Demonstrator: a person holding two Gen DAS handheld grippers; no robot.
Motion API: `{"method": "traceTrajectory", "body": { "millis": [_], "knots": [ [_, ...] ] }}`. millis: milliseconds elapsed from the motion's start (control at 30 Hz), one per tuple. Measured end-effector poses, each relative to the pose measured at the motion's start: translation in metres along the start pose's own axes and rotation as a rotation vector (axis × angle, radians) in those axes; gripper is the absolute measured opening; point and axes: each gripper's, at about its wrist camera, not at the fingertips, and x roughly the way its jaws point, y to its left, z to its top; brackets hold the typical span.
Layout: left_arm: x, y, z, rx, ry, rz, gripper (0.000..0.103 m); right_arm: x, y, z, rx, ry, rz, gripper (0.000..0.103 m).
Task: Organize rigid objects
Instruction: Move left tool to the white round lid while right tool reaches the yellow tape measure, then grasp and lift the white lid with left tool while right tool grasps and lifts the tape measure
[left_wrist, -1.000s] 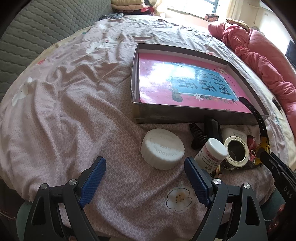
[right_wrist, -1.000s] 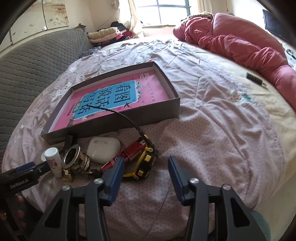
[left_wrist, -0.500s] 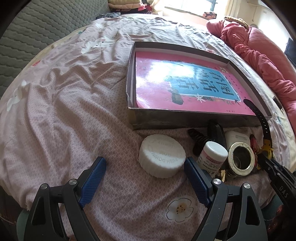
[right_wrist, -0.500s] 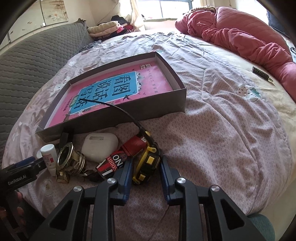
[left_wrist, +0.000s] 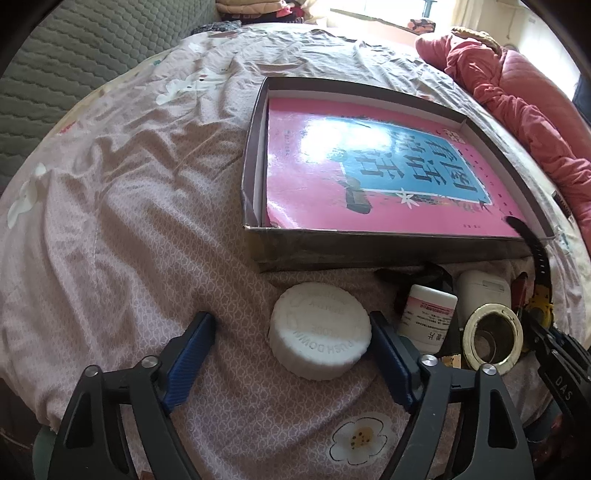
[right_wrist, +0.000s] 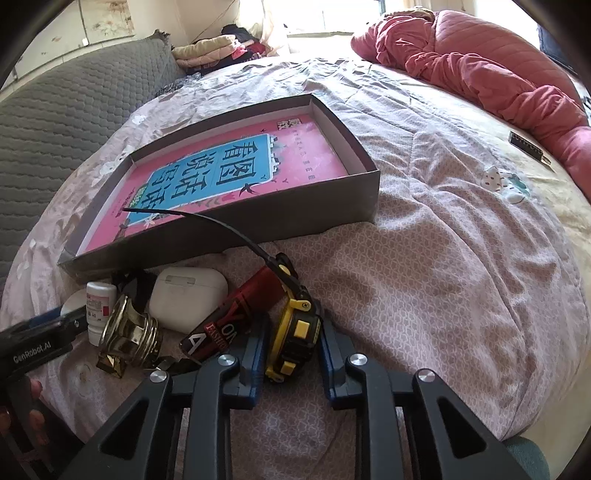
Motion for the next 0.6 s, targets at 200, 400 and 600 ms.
{"method": "traceTrajectory", "body": {
  "millis": [200,400,600],
  "knots": [
    [-0.005,-0.011,-0.001,0.052,-0.002,0.011,0.058,-0.003,0.000,0.002,-0.005,0.008,0.010,0.021],
    [-0.014,0.003,-0.002,-0.009,-0.013,-0.062,0.053,-0.008,-0.001,0.003,-0.002,0.006,0.010,0.019],
    [-0.032,0.008,-0.001,-0.042,-0.044,-0.101,0.052,-0.017,-0.007,0.005,0.017,-0.009,0.024,0.018]
  ]
}}
